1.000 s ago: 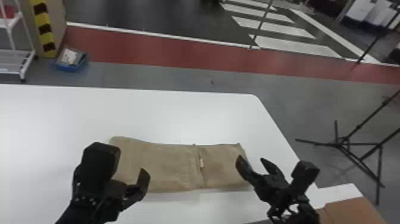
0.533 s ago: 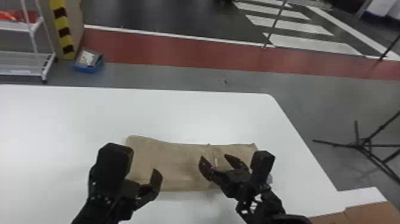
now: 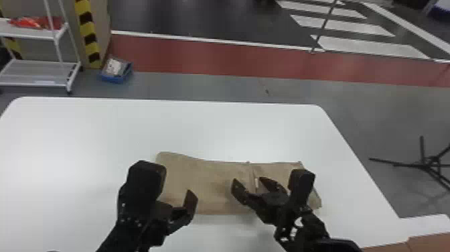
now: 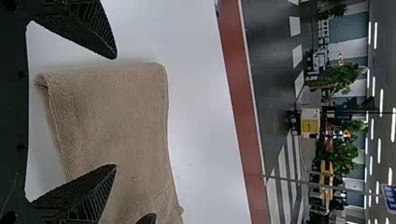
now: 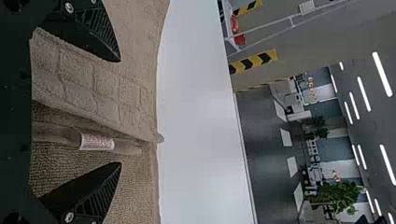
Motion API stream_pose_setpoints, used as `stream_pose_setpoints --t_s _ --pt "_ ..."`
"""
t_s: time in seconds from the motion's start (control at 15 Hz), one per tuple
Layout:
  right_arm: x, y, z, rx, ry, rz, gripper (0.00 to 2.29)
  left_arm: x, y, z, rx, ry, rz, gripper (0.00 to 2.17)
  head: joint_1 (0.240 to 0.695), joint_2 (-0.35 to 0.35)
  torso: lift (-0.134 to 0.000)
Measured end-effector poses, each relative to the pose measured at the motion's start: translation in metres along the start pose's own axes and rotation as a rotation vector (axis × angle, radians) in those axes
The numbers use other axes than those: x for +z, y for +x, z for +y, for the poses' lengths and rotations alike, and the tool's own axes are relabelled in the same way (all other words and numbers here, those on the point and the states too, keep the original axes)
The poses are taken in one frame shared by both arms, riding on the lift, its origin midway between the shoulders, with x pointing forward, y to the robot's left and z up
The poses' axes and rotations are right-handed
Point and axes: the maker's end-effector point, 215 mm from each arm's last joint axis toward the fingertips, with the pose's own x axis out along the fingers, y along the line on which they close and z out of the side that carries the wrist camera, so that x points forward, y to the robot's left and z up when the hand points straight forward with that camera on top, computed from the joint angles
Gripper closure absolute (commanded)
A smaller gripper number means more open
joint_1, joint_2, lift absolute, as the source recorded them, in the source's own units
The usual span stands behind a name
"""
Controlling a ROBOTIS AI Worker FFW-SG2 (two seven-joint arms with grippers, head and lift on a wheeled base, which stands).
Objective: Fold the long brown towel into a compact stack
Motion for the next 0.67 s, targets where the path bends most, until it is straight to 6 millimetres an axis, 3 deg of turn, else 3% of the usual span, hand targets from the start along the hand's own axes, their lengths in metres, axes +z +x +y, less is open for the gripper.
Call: stream_pose_setpoints --t_s 0.67 --pt "-0.003 0.011 0.013 0.027 -0.018 0.038 0.50 0.000 0.000 0.001 -0.002 -0.001 0.000 0.04 0.695 -0.211 -0.092"
